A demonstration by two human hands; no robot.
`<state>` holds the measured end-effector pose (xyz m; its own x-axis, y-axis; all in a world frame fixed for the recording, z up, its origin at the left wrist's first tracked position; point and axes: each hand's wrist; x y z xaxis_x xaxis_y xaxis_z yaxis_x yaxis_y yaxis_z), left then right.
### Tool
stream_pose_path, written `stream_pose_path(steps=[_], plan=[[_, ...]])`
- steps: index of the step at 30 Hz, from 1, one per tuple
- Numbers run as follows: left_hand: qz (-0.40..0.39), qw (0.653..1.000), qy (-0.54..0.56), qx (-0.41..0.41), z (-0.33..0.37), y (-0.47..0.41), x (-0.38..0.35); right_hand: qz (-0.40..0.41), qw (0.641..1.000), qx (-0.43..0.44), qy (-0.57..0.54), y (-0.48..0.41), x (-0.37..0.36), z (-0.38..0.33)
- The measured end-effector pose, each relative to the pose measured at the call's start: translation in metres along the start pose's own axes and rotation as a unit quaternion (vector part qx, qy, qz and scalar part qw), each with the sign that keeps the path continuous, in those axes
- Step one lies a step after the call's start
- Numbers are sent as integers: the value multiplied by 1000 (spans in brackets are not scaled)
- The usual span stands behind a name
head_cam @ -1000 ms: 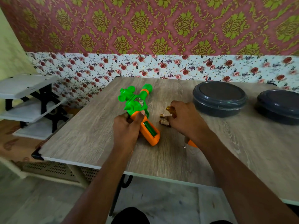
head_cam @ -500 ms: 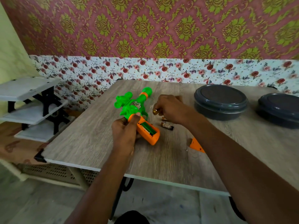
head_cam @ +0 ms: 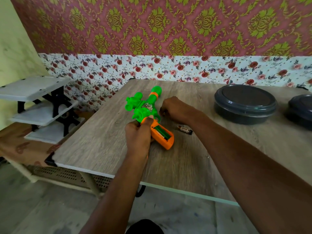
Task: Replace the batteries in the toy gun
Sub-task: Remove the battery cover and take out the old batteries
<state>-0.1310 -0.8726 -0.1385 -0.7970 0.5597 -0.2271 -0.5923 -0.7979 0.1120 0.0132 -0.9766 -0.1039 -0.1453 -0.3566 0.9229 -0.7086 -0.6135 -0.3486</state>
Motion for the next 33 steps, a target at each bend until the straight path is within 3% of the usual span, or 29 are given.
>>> stream_pose_path(steps=[7, 12, 16, 22, 29, 33], plan=[[2, 1000, 11, 13, 5, 4, 3, 25, 999, 36, 7, 5, -3, 4], [-16, 999, 37, 14, 2, 2, 4, 175, 981, 13, -85, 37, 18, -14], [-25, 998, 47, 33, 3, 2, 3, 255, 952, -62, -160, 85, 34, -47], [-51, 997, 41, 50, 5, 9, 5, 244, 934, -169, -200, 115, 23, -67], [-54, 998, 19, -29, 11, 24, 9, 261, 890, -249, -278, 128, 22, -78], [-20, 992, -72, -106, 21, 30, 3, 244, 848, -315, -350, 138, 18, -77]])
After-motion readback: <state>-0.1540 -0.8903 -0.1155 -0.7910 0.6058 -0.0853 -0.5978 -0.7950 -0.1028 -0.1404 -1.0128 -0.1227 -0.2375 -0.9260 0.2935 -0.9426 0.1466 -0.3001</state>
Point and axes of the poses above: each hand's wrist, its own y-axis away from the middle knuckle, its own x-axis out of the back of the hand, z = x × y, and after that the axes turned 14 degrees about z, right-handed
